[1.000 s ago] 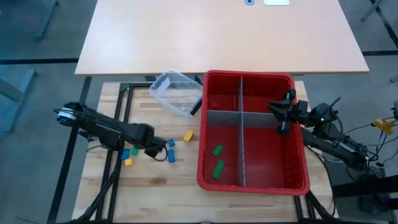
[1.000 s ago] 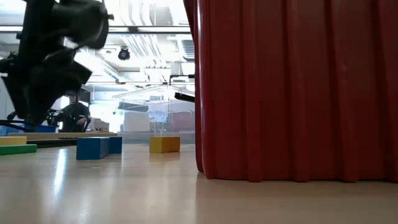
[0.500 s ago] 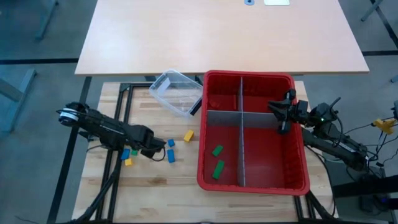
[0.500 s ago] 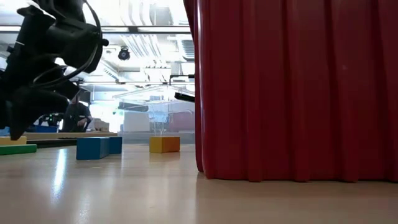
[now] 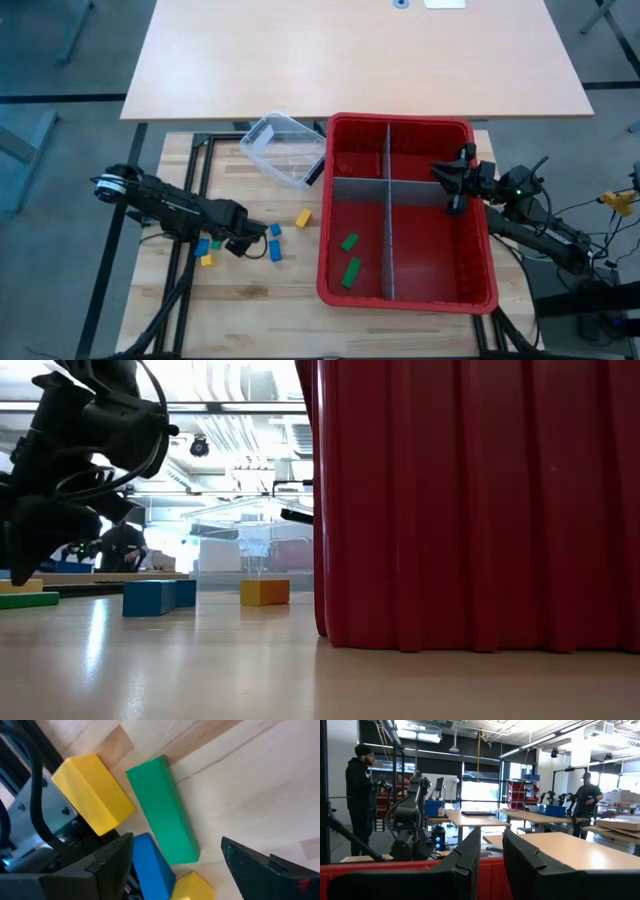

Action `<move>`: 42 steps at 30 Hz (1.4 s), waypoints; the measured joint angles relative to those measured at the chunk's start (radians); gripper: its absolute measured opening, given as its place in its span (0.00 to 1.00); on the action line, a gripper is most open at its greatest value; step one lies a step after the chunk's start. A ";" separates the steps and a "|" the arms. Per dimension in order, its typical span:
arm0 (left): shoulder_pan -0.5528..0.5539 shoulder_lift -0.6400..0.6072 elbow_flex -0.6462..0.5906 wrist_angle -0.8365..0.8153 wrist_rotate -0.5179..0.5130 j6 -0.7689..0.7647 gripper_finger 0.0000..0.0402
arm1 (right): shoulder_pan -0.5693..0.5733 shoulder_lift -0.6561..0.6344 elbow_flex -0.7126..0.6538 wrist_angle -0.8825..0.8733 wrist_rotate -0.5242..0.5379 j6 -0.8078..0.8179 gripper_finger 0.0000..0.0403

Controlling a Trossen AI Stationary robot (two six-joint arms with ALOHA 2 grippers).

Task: Sort blocks
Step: Put the green block into the bottom left of the red bin

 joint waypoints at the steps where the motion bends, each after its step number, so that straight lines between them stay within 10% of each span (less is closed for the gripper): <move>1: 0.003 0.000 0.000 -0.001 -0.004 0.011 0.68 | 0.000 0.000 0.000 0.002 0.000 0.000 0.17; 42: 0.254 0.000 -0.005 0.036 0.004 0.412 0.68 | 0.000 0.000 0.000 0.018 0.001 -0.018 0.15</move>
